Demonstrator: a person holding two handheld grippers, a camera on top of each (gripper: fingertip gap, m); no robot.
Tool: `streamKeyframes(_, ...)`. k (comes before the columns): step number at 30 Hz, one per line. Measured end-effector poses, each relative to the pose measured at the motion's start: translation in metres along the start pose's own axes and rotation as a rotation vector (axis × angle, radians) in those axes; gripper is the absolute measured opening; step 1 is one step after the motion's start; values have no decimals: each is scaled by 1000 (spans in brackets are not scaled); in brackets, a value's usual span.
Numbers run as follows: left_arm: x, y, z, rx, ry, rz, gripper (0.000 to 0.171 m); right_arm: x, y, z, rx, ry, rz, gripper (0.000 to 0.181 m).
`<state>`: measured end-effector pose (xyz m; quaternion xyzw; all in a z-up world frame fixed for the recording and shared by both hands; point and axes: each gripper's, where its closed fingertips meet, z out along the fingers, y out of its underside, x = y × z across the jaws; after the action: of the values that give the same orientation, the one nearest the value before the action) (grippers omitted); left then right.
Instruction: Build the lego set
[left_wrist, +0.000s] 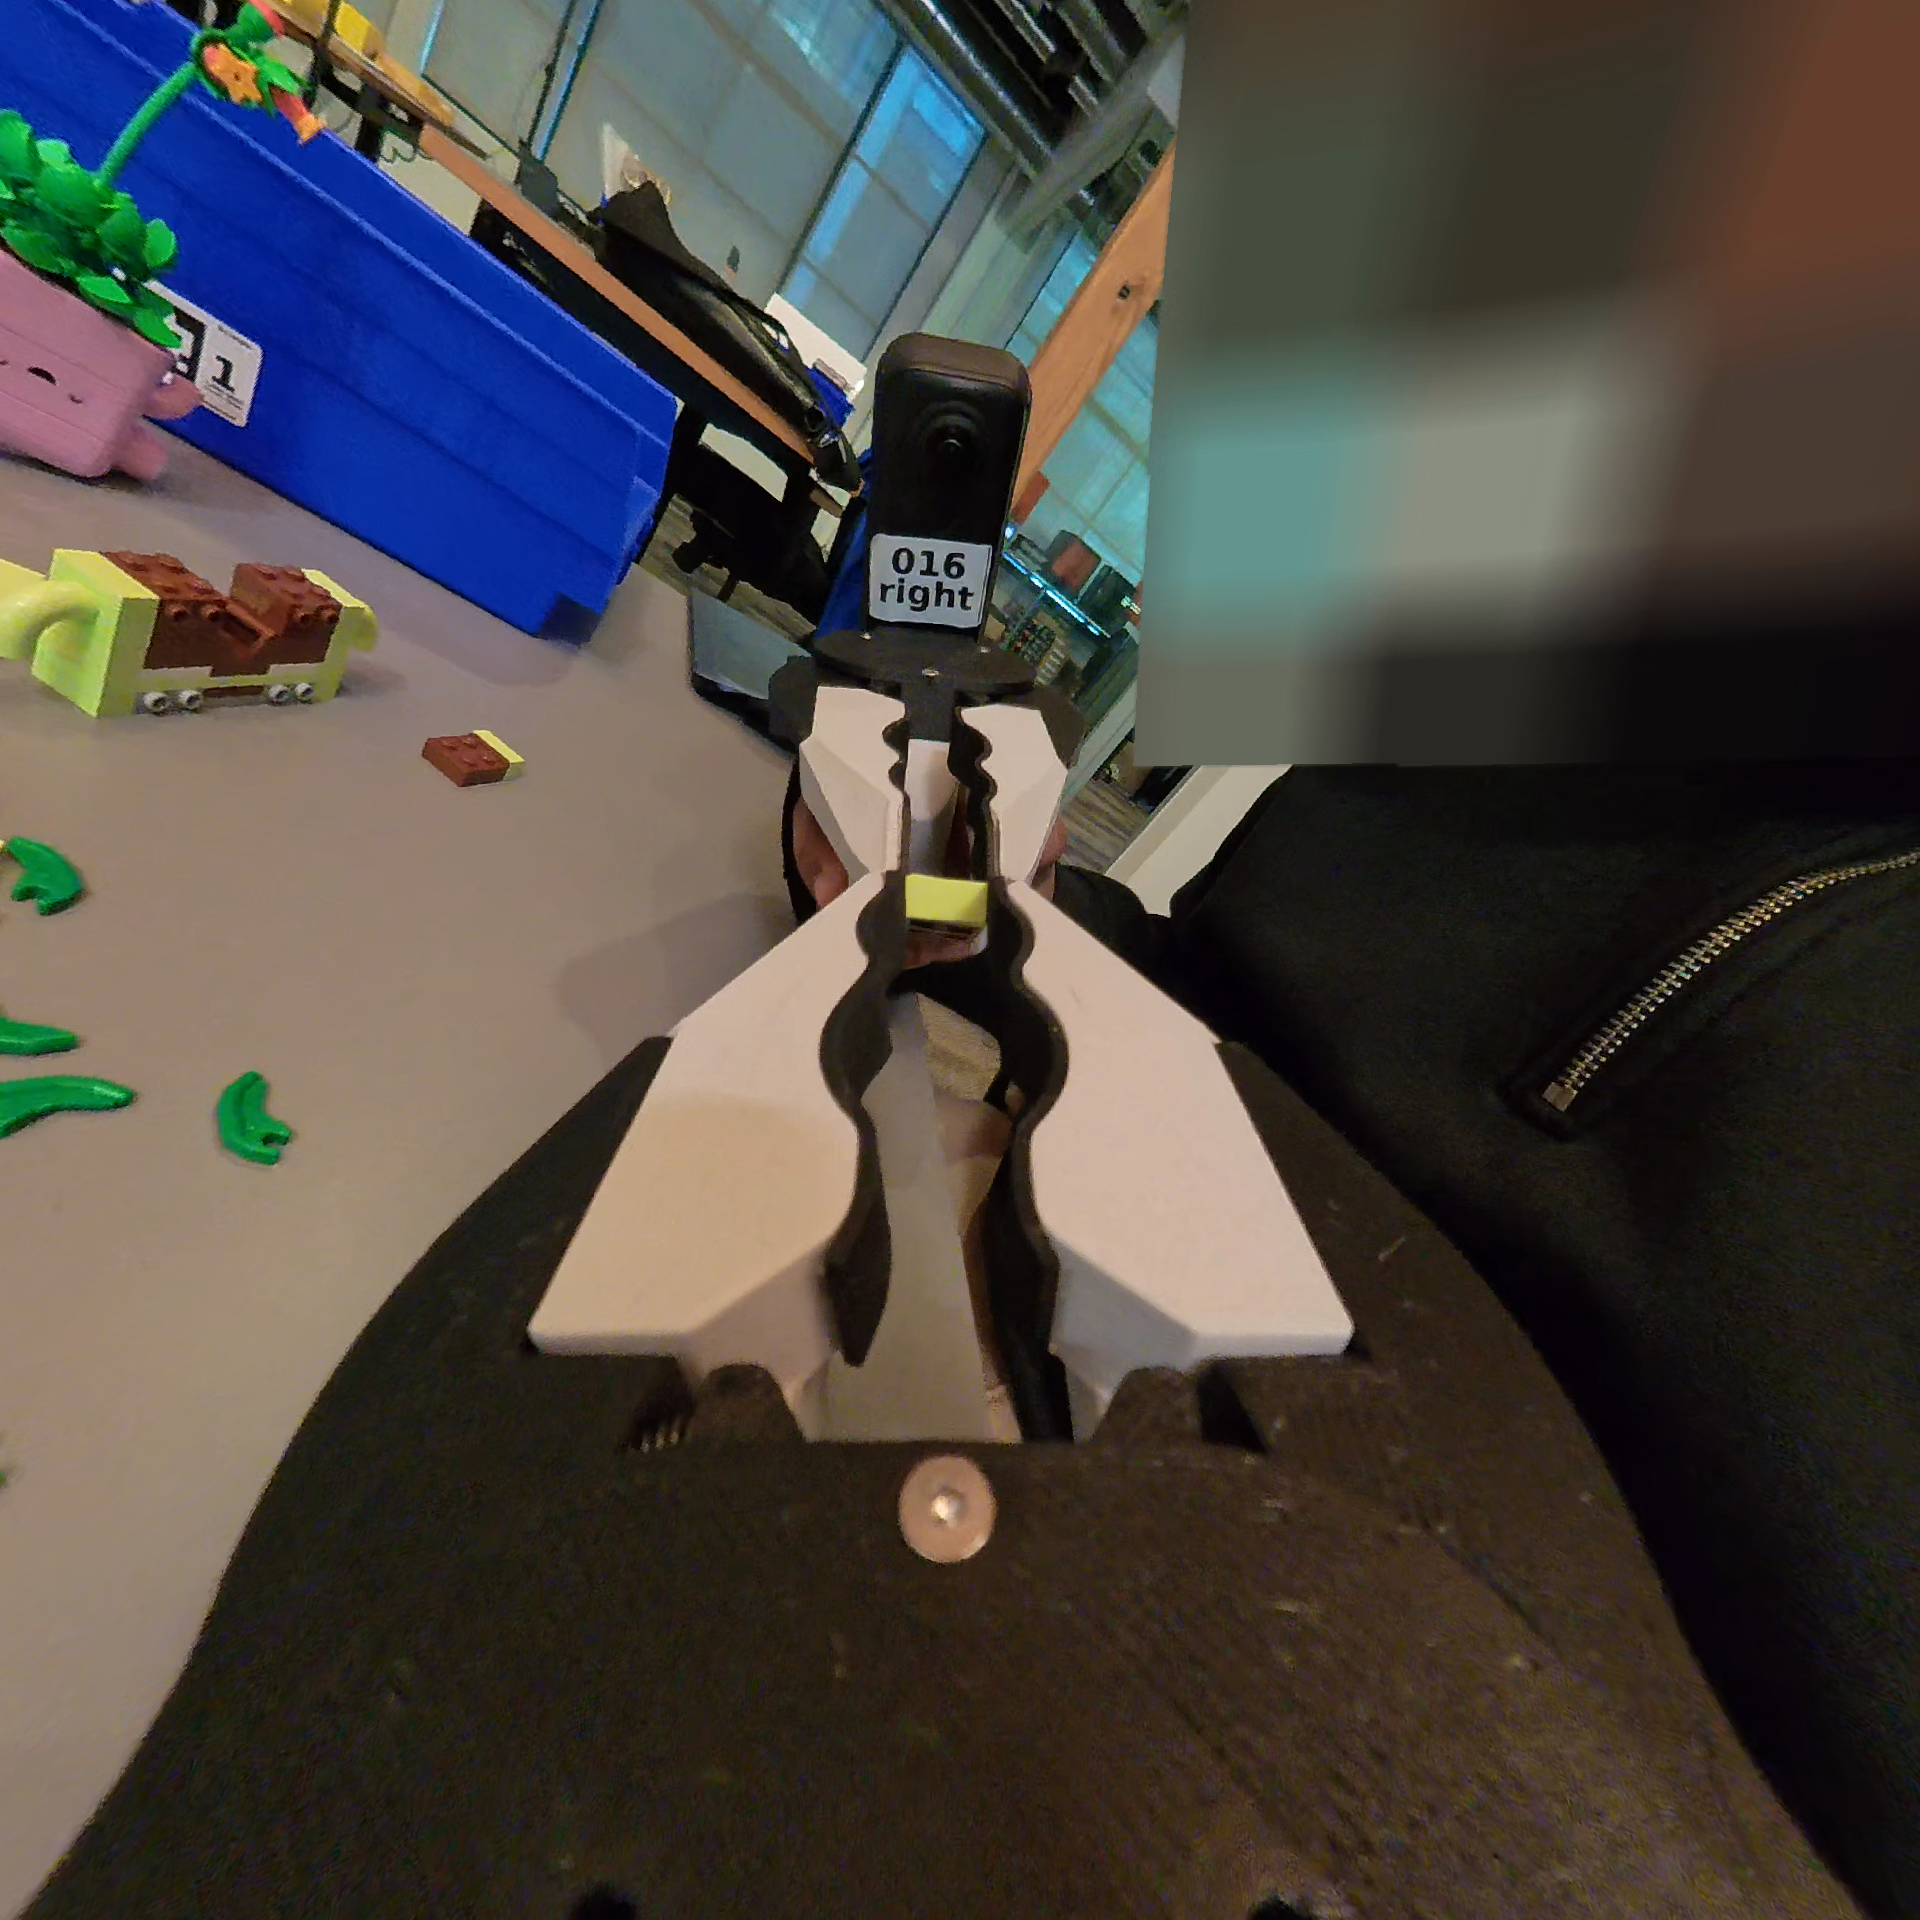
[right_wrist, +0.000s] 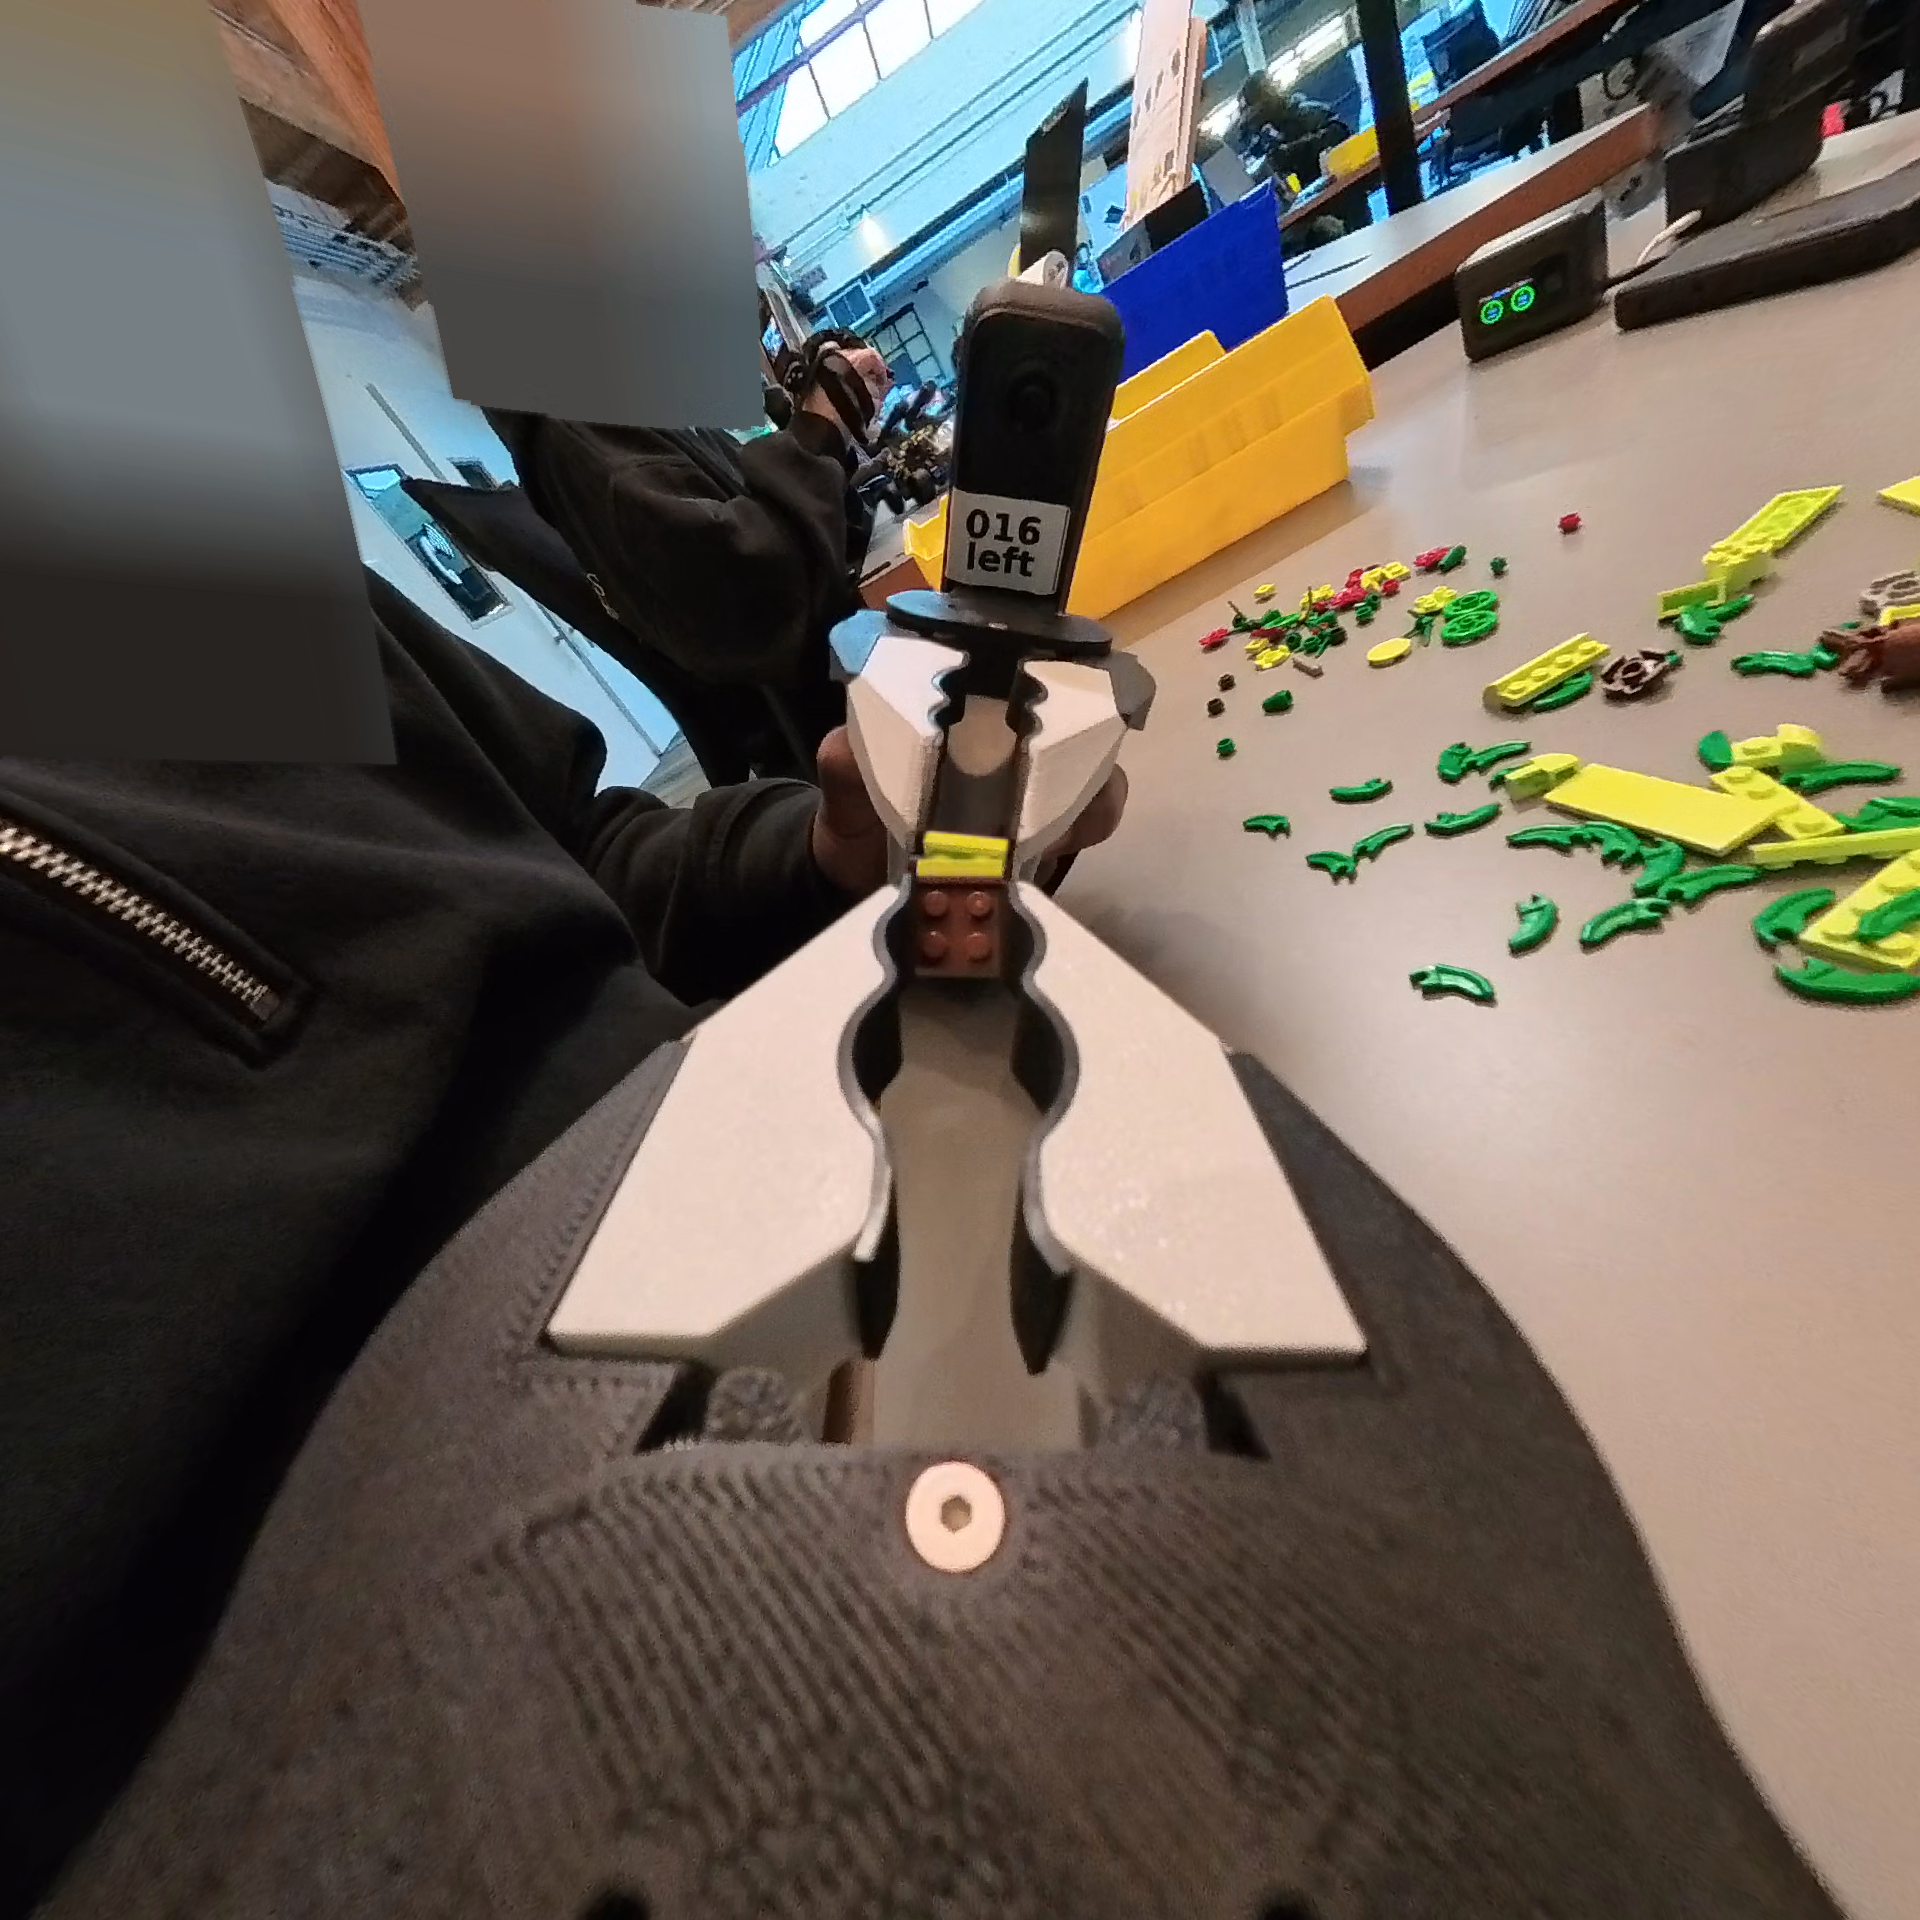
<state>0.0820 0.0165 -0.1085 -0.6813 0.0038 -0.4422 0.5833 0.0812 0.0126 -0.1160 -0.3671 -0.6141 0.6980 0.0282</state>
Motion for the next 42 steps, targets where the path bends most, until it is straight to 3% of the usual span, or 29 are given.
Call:
streamKeyframes(9, -5, 7, 0, -73, -45, 39, 12, 3, 7, 0, -49, -7, 39, 13)
streamKeyframes(23, -6, 15, 0, -134, -59, -24, 15, 5, 13, 1, -89, -9, 78, 13)
streamKeyframes(42, -9, 31, -1, -220, -48, -125, 15, 7, 29, 4, -207, 46, -21, 12)
